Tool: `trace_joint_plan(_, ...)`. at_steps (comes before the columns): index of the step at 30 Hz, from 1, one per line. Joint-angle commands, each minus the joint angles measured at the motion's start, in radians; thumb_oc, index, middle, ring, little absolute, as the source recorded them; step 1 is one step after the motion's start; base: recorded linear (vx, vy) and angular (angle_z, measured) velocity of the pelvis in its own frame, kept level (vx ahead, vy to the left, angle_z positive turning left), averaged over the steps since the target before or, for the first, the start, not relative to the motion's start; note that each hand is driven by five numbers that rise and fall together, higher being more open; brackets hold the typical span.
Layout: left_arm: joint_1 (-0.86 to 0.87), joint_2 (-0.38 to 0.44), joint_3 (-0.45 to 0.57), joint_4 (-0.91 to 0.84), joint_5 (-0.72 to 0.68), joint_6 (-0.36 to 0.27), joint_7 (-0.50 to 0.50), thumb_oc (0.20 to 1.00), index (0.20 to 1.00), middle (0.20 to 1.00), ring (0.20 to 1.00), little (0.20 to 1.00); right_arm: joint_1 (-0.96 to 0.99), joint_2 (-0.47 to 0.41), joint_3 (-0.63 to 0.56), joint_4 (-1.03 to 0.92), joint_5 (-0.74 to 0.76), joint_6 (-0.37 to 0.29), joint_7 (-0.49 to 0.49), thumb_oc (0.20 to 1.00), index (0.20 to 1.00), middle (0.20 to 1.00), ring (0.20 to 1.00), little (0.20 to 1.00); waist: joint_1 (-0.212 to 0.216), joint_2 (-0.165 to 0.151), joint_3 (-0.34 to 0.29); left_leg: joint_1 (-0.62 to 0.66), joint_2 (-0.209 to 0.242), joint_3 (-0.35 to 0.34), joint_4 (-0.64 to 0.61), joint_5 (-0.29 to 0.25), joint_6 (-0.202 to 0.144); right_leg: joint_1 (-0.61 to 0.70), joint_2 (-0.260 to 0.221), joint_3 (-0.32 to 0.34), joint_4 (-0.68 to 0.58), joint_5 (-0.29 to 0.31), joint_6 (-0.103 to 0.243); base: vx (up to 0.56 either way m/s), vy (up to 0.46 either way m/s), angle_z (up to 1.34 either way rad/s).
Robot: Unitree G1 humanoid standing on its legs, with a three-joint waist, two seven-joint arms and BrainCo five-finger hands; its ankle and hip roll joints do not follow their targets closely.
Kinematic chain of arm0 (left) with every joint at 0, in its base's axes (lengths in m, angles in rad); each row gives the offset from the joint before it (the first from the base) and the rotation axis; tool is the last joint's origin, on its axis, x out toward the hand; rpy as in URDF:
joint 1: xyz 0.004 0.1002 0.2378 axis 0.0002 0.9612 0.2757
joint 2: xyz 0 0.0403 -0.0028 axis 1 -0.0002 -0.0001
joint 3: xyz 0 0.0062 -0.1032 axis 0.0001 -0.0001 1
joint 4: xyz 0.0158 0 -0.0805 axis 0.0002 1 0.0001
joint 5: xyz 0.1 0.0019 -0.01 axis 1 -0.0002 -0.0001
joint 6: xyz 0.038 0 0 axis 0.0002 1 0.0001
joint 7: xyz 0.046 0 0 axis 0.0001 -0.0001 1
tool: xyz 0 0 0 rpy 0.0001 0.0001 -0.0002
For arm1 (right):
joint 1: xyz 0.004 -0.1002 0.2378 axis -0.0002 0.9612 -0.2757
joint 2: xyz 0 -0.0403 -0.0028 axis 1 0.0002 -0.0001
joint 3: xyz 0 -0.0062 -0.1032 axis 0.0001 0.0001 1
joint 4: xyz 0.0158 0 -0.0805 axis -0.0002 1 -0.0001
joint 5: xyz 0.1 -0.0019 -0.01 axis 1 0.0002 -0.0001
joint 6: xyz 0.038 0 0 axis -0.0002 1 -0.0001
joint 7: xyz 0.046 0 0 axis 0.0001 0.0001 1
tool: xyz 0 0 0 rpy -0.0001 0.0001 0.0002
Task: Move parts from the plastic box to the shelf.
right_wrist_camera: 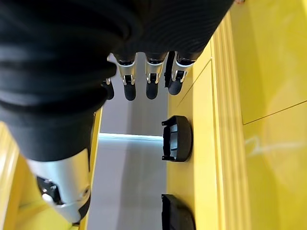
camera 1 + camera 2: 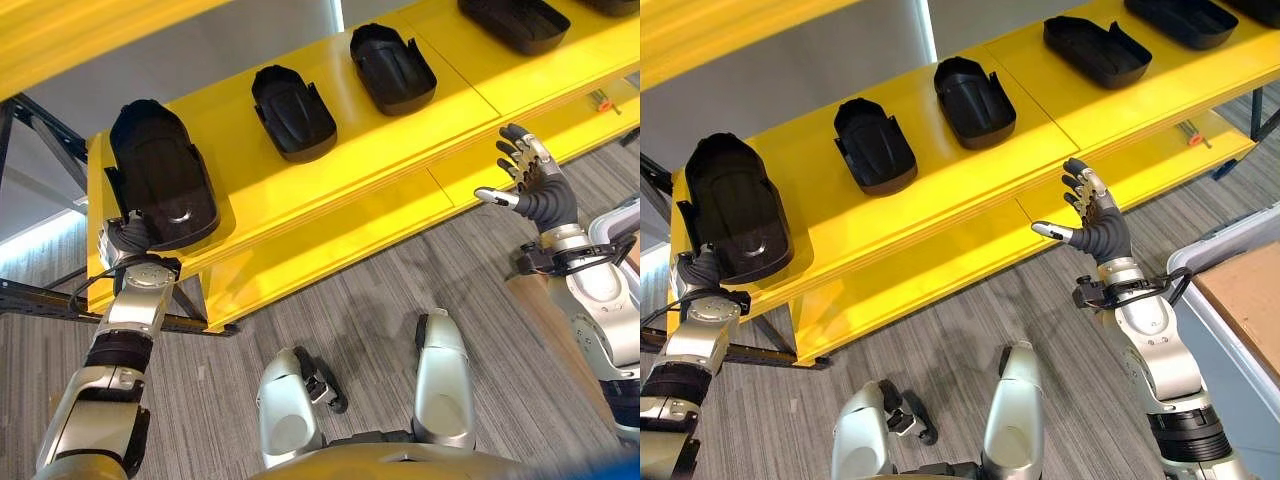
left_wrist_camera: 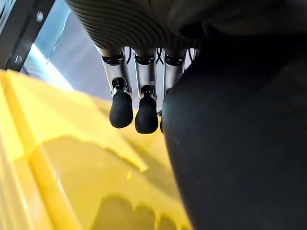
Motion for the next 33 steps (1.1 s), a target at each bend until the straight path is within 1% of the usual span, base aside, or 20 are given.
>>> trace_joint_plan(1,-0.064,0.058,0.006,-0.007,0.014,-0.049,0.023,0.2,0.2,0.2,0.2,0.2,-0.025,-0.015,-0.039,-0.034,0.02,-0.051,0.0,1.0,1.0,1.0,1.0,1.0,-0.002,-0.027,-0.013,-0.042,0.004,-0.016,-0.131,0.166,-0.011,0.055,-0.012,-0.002,-0.035,0.027,0.036,-0.12,0.077,-0.07)
trace_joint_plan(5,-0.135,0.069,-0.001,0.01,-0.007,-0.061,0.043,0.2,0.2,0.2,0.2,0.2,-0.071,-0.006,-0.033,-0.021,0.017,-0.068,-0.002,1.0,1.0,1.0,1.0,1.0,0.001,-0.036,0.027,-0.074,0.008,-0.01,-0.124,0.155,-0.005,0.009,-0.001,-0.003,-0.035,0.037,0.046,-0.13,0.055,-0.05)
trace_joint_plan(7,-0.152,0.071,-0.005,0.011,-0.008,-0.06,0.048,0.2,0.2,0.2,0.2,0.2,-0.079,-0.002,-0.031,-0.021,0.015,-0.072,-0.005,1.0,1.0,1.0,1.0,1.0,0.001,-0.038,0.033,-0.078,0.008,-0.008,-0.126,0.154,-0.004,0.004,0.002,-0.005,-0.038,0.041,0.049,-0.1,0.032,-0.01)
trace_joint_plan(8,-0.204,0.076,-0.019,0.019,-0.016,-0.059,0.061,0.2,0.2,0.2,0.2,0.2,-0.102,0.006,-0.02,-0.021,0.007,-0.079,-0.023,1.0,1.0,1.0,1.0,1.0,0.002,-0.044,0.054,-0.086,0.005,0.0,-0.138,0.155,-0.004,-0.014,0.007,-0.007,-0.044,0.049,0.058,-0.12,0.045,-0.03)
trace_joint_plan(11,-0.245,0.075,-0.03,0.027,-0.016,-0.057,0.078,0.2,0.2,0.2,0.2,0.2,-0.117,0.01,-0.018,-0.022,0.005,-0.079,-0.033,1.0,1.0,1.0,1.0,1.0,0.0,-0.049,0.07,-0.088,0.004,0.009,-0.149,0.155,-0.004,-0.022,0.01,-0.008,-0.054,0.055,0.064,-0.07,0.039,-0.09)
trace_joint_plan(19,-0.309,0.089,-0.045,0.056,-0.034,-0.049,0.121,0.2,0.2,0.2,0.2,0.2,-0.14,0.0,-0.018,-0.018,0.002,-0.082,-0.04,1.0,1.0,1.0,1.0,1.0,-0.009,-0.057,0.071,-0.097,0.001,0.034,-0.178,0.152,-0.005,-0.054,0.022,-0.007,-0.073,0.061,0.07,-0.02,0.033,-0.01)
trace_joint_plan(22,-0.322,0.104,-0.046,0.065,0.014,-0.034,0.137,0.2,0.2,0.2,0.2,0.2,-0.144,0.0,-0.022,-0.014,-0.003,-0.089,-0.036,1.0,1.0,1.0,1.0,1.0,-0.011,-0.058,0.071,-0.1,-0.001,0.04,-0.19,0.148,-0.003,-0.065,0.027,-0.007,-0.08,0.062,0.073,0.0,0.0,0.0)
trace_joint_plan(25,-0.35,0.137,-0.053,0.089,-0.024,-0.011,0.145,0.2,0.2,0.2,0.2,0.2,-0.154,-0.016,-0.022,-0.011,0.009,-0.086,-0.043,1.0,1.0,1.0,1.0,1.0,-0.016,-0.056,0.071,-0.1,-0.002,0.049,-0.197,0.147,-0.004,-0.076,0.027,-0.006,-0.085,0.066,0.072,0.0,0.04,-0.02)
trace_joint_plan(28,-0.365,0.151,-0.049,0.108,-0.058,-0.003,0.158,0.2,0.2,0.2,0.2,0.2,-0.157,-0.02,-0.024,-0.008,0.012,-0.085,-0.035,1.0,1.0,1.0,1.0,1.0,-0.02,-0.055,0.071,-0.105,-0.004,0.053,-0.203,0.145,-0.002,-0.086,0.032,-0.002,-0.086,0.065,0.071,0.0,0.032,-0.03)
trace_joint_plan(33,-0.368,0.154,-0.046,0.124,-0.048,0.009,0.161,0.2,0.2,0.2,0.2,0.2,-0.16,-0.022,-0.022,-0.014,0.009,-0.099,-0.03,1.0,1.0,1.0,1.0,1.0,-0.021,-0.056,0.071,-0.109,-0.007,0.06,-0.219,0.147,0.0,-0.096,0.036,-0.004,-0.087,0.06,0.071,-0.03,0.013,-0.04)
